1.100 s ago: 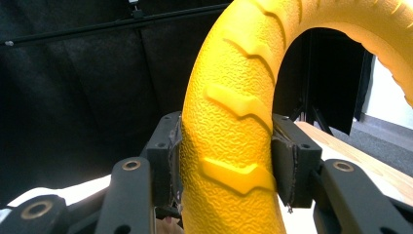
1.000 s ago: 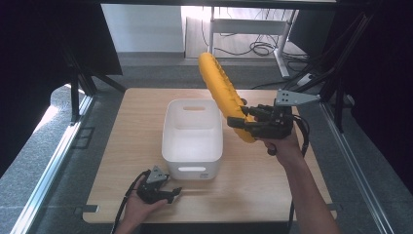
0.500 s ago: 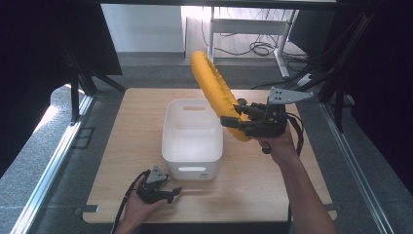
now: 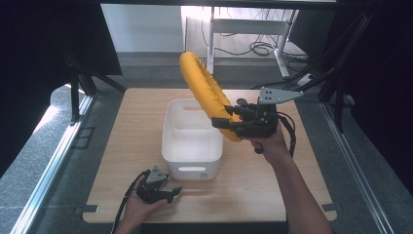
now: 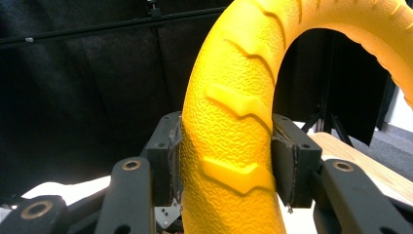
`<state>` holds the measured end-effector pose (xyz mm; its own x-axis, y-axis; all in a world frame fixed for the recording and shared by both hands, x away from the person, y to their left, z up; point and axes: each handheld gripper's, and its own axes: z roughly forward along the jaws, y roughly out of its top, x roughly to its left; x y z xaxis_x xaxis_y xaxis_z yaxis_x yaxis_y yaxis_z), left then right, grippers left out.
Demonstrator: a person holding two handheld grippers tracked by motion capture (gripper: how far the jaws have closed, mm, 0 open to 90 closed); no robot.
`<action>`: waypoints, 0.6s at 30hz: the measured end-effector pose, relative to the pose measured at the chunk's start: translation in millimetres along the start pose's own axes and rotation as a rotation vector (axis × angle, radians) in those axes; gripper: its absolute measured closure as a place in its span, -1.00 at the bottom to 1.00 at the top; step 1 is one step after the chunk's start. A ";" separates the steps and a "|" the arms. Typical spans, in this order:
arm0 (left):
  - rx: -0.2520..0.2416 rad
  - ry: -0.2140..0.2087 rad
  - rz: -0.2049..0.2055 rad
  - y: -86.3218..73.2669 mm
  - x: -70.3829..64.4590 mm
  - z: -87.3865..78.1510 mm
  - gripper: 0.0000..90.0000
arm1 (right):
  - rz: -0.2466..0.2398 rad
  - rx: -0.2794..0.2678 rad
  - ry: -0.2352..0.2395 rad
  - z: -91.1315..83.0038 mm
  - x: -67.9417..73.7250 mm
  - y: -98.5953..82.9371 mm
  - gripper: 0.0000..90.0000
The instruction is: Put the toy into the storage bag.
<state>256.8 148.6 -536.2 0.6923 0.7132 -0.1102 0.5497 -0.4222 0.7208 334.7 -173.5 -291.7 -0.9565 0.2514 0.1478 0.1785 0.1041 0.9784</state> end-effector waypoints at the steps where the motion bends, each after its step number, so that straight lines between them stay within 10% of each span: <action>1: 0.000 -0.001 0.001 -0.1 -0.1 0.1 -0.36 | 0.001 -0.001 0.002 1.2 0.2 0.3 0.15; 18: -0.003 0.000 0.000 0.0 0.6 -0.6 -0.36 | -0.001 0.001 0.030 16.0 4.3 0.3 0.15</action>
<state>257.0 149.3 -535.9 0.6924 0.7130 -0.1106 0.5485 -0.4206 0.7226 334.4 -157.0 -293.1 -0.9632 0.2226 0.1506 0.1772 0.1050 0.9786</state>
